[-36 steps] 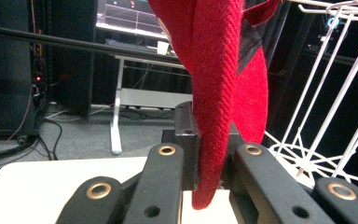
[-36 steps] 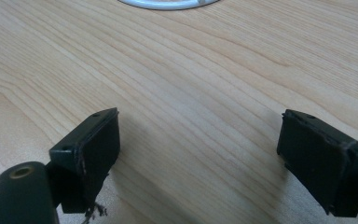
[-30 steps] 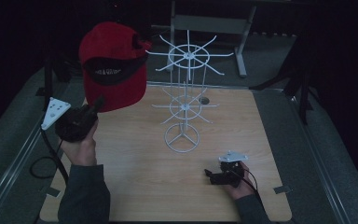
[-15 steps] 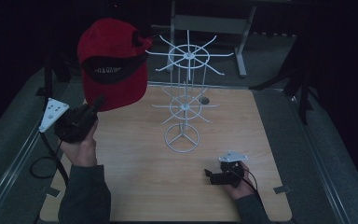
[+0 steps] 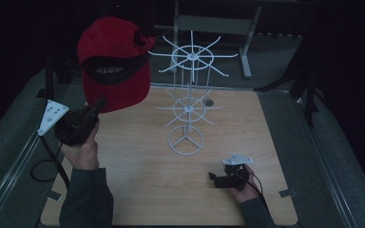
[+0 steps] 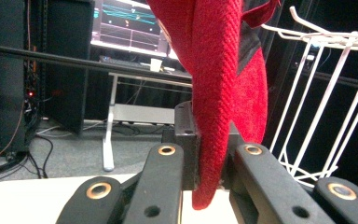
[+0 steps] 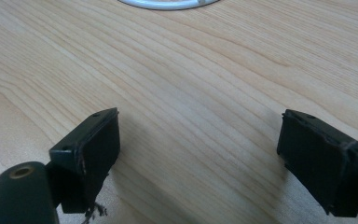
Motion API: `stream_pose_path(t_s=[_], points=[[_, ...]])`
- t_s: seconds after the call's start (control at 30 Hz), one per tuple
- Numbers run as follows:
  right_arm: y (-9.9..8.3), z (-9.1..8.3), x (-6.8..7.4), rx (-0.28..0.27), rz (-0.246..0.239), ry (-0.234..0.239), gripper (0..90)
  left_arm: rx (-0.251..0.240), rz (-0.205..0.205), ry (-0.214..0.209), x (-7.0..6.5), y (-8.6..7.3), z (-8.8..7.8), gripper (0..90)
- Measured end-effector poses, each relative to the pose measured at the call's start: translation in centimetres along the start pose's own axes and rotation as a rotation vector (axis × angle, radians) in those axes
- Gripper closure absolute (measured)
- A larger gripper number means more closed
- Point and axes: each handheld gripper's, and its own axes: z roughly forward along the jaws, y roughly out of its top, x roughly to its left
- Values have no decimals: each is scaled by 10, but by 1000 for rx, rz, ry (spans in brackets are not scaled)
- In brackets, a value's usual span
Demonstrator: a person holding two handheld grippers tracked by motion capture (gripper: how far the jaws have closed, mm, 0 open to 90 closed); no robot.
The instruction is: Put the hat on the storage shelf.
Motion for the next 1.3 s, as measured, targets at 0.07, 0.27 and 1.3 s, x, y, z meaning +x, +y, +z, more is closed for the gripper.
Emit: stream_pose_path(t_s=[0.07, 0.27, 1.3], points=[[0, 0, 0, 0, 0, 0, 130, -2, 2, -4, 0, 0, 0, 859], [0, 0, 0, 0, -1, 0, 129, -6, 8, -10, -3, 3, 1, 859], [0, 0, 0, 0, -1, 0, 129, 11, -3, -60, -11, -18, -7, 858]])
